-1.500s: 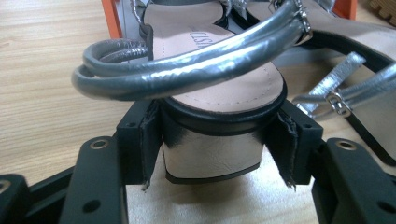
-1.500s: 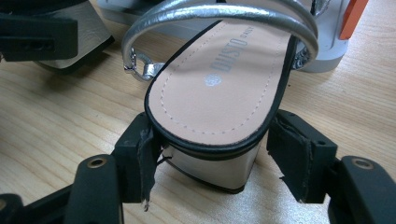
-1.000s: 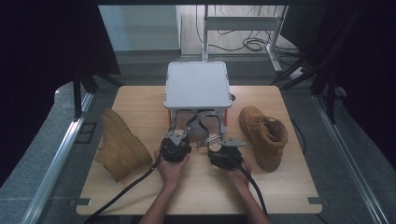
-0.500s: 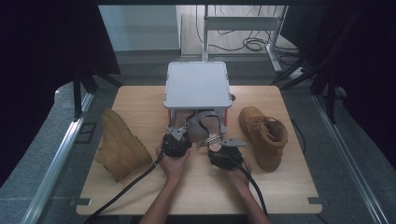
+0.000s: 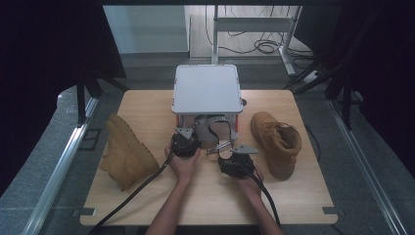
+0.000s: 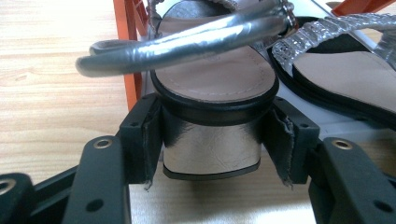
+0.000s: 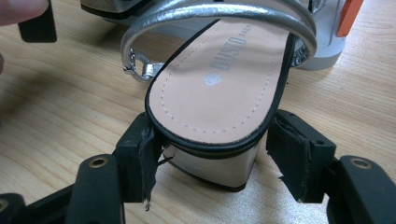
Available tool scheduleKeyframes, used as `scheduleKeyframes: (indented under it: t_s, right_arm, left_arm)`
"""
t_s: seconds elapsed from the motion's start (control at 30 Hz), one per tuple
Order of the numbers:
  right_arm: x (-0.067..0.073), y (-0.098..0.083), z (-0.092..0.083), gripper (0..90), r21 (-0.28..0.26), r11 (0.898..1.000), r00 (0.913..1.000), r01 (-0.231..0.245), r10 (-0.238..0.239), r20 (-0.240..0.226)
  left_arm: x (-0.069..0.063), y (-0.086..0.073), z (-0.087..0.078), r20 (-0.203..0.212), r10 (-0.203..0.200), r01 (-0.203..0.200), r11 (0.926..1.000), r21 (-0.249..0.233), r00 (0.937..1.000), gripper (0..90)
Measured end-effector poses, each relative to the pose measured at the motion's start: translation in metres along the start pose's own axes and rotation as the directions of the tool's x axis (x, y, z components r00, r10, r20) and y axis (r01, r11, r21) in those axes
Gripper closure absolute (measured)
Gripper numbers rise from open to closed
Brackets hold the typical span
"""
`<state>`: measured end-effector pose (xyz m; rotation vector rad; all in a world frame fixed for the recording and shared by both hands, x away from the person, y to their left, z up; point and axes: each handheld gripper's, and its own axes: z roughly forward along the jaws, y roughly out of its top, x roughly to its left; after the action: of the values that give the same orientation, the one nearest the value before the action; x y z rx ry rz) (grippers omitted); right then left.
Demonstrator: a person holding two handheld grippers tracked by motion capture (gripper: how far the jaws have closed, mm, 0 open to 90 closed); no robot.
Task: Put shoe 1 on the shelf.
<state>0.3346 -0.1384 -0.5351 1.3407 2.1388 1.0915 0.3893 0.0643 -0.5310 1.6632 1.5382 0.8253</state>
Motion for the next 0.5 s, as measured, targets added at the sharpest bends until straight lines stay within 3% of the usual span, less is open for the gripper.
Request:
scheduleKeyframes:
  t_s: [0.5]
  right_arm:
    - [0.000, 0.000, 0.000, 37.3, 0.001, 1.000, 1.0000, -0.003, 0.003, 0.001]
  left_arm:
    - [0.005, 0.008, 0.018, 0.000, -0.002, 0.002, 0.9994, 0.036, 1.0000, 41.5]
